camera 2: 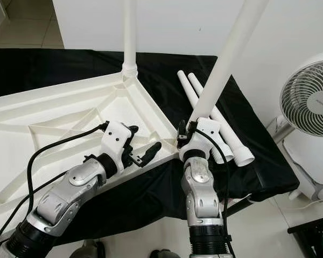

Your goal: Building children table

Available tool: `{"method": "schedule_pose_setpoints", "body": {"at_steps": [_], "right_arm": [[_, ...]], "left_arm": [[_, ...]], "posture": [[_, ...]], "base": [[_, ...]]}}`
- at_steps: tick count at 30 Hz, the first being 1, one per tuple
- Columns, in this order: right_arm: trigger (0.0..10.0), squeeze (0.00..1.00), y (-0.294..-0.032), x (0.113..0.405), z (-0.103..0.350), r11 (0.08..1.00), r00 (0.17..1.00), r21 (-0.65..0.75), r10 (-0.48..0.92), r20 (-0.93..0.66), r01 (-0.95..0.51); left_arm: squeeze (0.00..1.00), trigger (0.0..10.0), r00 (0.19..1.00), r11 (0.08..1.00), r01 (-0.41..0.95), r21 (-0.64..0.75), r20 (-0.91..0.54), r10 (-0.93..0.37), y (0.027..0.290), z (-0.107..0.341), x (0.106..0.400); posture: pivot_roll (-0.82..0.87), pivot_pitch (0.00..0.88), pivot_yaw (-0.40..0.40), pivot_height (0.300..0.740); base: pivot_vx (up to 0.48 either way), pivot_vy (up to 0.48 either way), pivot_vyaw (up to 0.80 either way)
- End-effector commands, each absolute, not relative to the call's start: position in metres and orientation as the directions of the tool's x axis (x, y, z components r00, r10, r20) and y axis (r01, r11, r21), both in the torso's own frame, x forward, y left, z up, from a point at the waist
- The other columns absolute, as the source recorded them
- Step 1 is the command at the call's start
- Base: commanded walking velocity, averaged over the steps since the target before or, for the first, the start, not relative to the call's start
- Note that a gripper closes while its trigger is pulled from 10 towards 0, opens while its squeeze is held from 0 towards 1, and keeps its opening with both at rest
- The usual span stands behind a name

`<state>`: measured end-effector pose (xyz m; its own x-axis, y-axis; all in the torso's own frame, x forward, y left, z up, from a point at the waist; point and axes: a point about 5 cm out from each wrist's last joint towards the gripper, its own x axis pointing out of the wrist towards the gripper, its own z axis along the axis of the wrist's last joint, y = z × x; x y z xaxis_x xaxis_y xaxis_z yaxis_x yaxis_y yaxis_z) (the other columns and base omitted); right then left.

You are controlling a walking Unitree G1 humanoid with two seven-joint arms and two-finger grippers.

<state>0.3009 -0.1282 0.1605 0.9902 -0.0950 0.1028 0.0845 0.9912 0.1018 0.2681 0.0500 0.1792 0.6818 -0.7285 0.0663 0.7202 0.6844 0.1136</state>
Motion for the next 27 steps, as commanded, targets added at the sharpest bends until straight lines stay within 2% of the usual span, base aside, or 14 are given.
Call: {"method": "schedule_pose_setpoints", "body": {"at_steps": [1,6,7,10,11,16,19,25,26,27], "right_arm": [[10.0,1.0,-0.129,0.298,0.151,0.988,0.993,0.131,-0.09,0.072,0.08],[10.0,1.0,-0.13,0.295,0.149,0.986,0.994,0.151,-0.076,0.078,0.063],[10.0,0.0,-0.127,0.295,0.15,0.987,0.996,0.161,0.006,0.088,-0.02],[10.0,0.0,-0.124,0.295,0.151,0.981,0.992,0.166,0.083,0.1,-0.098],[10.0,0.0,-0.126,0.296,0.154,0.958,0.964,0.141,0.231,0.13,-0.248],[10.0,0.0,-0.136,0.299,0.157,0.925,0.923,0.091,0.355,0.147,-0.37],[10.0,0.0,-0.148,0.305,0.159,0.872,0.865,0.026,0.481,0.138,-0.489],[10.0,0.0,-0.161,0.31,0.157,0.832,0.826,-0.026,0.553,0.107,-0.554],[6.4,0.0,-0.165,0.312,0.153,0.819,0.814,-0.043,0.574,0.088,-0.573],[6.4,0.0,-0.165,0.312,0.153,0.819,0.814,-0.043,0.574,0.088,-0.573]], "left_arm": [[0.0,10.0,0.619,0.62,0.775,0.123,0.053,-0.784,0.046,0.176,0.263],[0.0,10.0,0.596,0.595,0.787,0.163,0.045,-0.802,0.046,0.174,0.263],[0.0,10.0,0.578,0.575,0.798,0.179,0.041,-0.815,0.045,0.175,0.263],[0.0,10.0,0.563,0.559,0.807,0.193,0.037,-0.826,0.045,0.175,0.263],[0.0,10.0,0.535,0.529,0.821,0.214,0.031,-0.844,0.042,0.176,0.263],[0.0,10.0,0.52,0.513,0.83,0.22,0.029,-0.854,0.041,0.177,0.261],[0.0,10.0,0.511,0.505,0.834,0.223,0.03,-0.859,0.039,0.177,0.26],[0.0,10.0,0.505,0.5,0.838,0.22,0.034,-0.862,0.037,0.177,0.259],[0.0,10.0,0.503,0.498,0.839,0.22,0.035,-0.864,0.036,0.178,0.26],[0.0,10.0,0.503,0.498,0.839,0.22,0.035,-0.864,0.036,0.178,0.26]], "posture": [[0.07,0.1,-0.101,0.74],[0.09,0.108,-0.107,0.74],[0.09,0.112,-0.115,0.74],[0.09,0.112,-0.115,0.74],[0.09,0.114,-0.115,0.74],[0.09,0.114,-0.115,0.74],[0.08,0.11,-0.106,0.74],[0.08,0.102,-0.1,0.74],[0.09,0.099,-0.097,0.74],[0.09,0.099,-0.097,0.74]], "base": [[0.0,0.0,0.0],[0.0,0.0,0.0],[0.0,0.0,0.0],[0.0,0.0,0.0],[0.0,0.0,0.0],[0.0,0.0,0.0],[0.0,0.0,0.0],[0.0,0.0,0.0],[0.0,0.0,0.0],[0.0,0.0,0.0]]}}
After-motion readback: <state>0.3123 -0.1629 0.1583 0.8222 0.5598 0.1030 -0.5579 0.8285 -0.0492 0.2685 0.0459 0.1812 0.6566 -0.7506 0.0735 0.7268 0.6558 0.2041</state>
